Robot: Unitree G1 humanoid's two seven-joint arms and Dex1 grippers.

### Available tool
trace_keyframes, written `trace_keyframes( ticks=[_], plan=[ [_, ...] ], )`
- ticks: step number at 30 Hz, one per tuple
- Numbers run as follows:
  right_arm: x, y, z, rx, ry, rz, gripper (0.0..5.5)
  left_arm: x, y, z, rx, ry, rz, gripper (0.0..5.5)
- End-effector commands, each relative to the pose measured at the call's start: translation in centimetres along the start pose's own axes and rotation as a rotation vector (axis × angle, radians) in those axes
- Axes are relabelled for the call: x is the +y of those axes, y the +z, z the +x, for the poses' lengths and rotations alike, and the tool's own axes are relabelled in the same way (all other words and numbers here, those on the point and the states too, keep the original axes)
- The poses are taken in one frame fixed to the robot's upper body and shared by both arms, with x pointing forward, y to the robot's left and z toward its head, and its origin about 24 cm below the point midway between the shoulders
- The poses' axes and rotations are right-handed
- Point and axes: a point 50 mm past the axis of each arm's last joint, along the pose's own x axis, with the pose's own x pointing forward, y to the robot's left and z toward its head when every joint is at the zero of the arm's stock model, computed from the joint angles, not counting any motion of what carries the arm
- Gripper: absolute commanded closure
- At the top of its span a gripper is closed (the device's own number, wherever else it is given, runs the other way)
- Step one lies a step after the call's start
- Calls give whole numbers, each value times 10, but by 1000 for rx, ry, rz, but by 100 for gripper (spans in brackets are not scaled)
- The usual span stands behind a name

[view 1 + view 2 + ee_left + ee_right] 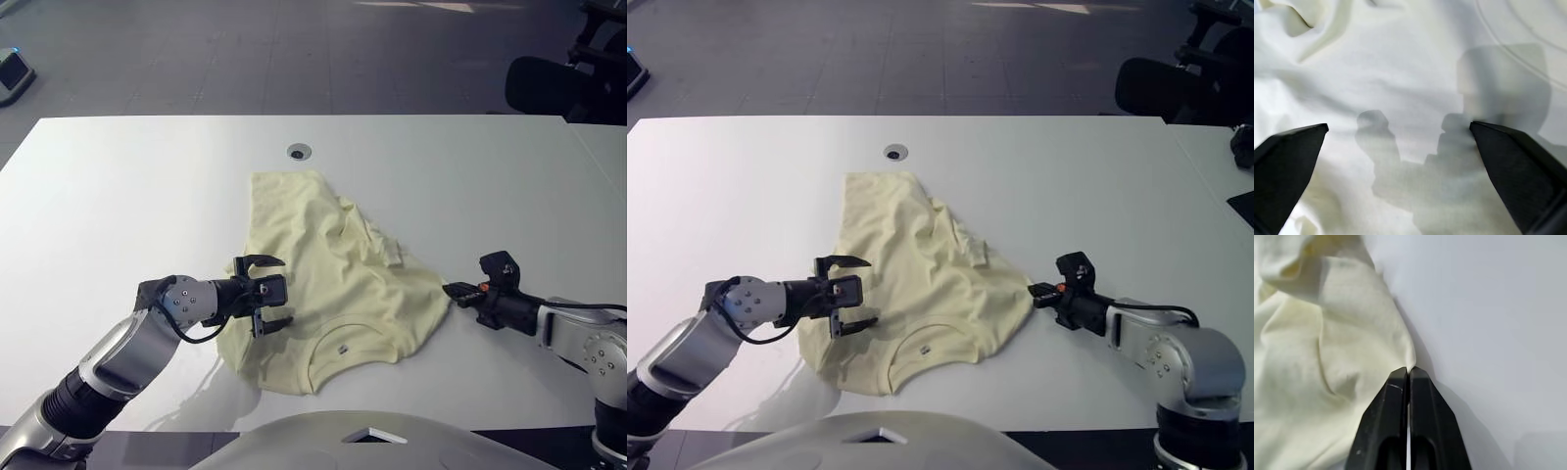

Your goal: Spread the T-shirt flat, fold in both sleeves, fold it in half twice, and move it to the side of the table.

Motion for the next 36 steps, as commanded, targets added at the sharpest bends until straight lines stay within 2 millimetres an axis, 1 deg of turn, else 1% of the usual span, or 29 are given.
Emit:
trace_keyframes(
  ticks=[1,5,7,11,14,17,18,21,23,25,26,30,32,33,36],
  plan=[
    [-8,-4,-10,14,-60,-20,548,-19,-20,6,100,-74,-78,10],
    [-8,-8,-12,48,-77,-52,548,-20,-21,6,103,-67,-83,10],
    [-4,-11,-13,69,-53,-74,548,-20,-21,6,101,-69,-79,10],
    [0,-6,-8,92,1,-142,489,-23,-21,6,102,-64,-90,10],
    [-4,7,-9,47,-12,-167,439,-22,-21,6,102,-71,-80,10],
    [-8,33,-7,-41,-40,-212,391,-21,-21,5,105,-78,-71,10],
    [-7,44,-4,-82,-48,-233,378,-20,-21,5,106,-82,-67,10],
    [2,68,10,-166,-44,-304,324,-17,-21,5,104,-91,-54,10],
    [9,75,25,-182,-46,-369,290,-14,-20,7,100,-97,-41,10],
    [15,74,39,-174,-33,-417,252,-11,-19,8,96,-102,-31,10],
    [17,73,45,-164,-23,-438,245,-10,-18,8,95,-103,-27,10],
    [20,61,53,-106,-1,-524,180,-9,-18,9,95,-105,-22,10],
    [15,57,57,-71,-24,-593,147,-10,-19,9,95,-106,-25,10],
    [11,55,58,-56,-46,-628,142,-10,-19,9,93,-110,-22,10],
    [-4,53,62,-17,-116,-734,92,-9,-18,10,91,-115,-17,10]
  ],
)
